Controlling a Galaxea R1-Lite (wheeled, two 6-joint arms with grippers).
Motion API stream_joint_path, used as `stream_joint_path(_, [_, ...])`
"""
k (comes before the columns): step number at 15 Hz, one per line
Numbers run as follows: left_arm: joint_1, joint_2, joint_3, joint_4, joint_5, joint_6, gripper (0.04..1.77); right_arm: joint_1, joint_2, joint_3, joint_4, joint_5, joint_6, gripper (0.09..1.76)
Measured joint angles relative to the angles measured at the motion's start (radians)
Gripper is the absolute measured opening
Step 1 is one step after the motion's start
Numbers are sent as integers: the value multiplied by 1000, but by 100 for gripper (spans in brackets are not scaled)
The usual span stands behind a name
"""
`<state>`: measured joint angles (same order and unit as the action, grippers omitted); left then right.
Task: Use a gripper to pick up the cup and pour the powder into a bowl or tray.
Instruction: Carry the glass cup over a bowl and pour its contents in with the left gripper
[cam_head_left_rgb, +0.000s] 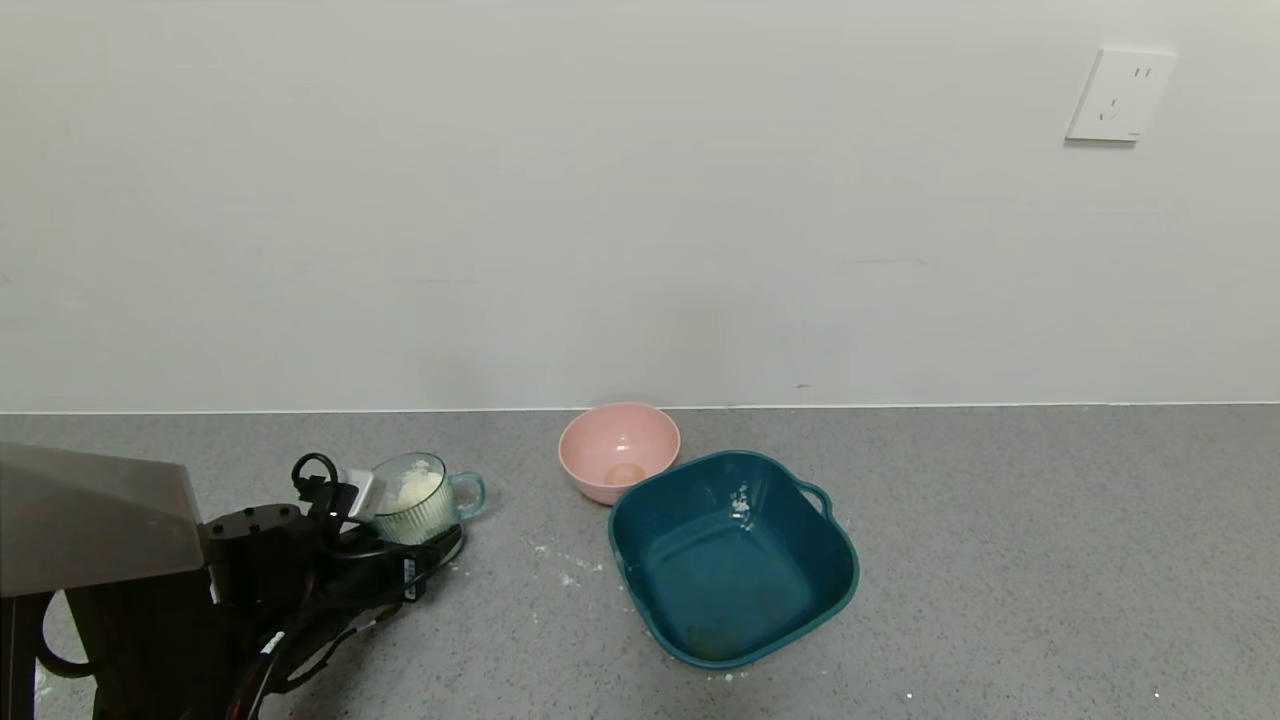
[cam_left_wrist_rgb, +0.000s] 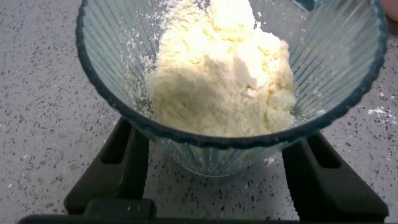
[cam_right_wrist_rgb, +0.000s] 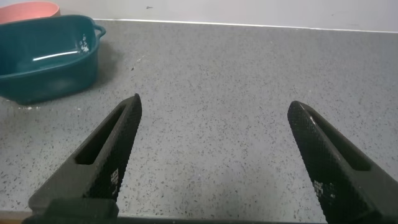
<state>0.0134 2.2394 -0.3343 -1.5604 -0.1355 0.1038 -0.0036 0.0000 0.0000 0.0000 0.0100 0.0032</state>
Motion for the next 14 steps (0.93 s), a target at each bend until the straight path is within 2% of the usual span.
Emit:
stream_joint_path(6, [0,-26,6,0,7,4,126,0,0,0,0,0,0,171])
stream_joint_path(8, [-1,-57,6,43,13,13,126,0,0,0,0,0,0,171])
stream_joint_path(11, [-2,-156,-32,236,23,18,125,0,0,0,0,0,0,171])
stream_joint_path(14, [-15,-311,-130,530,64,19,125,0,0,0,0,0,0,171])
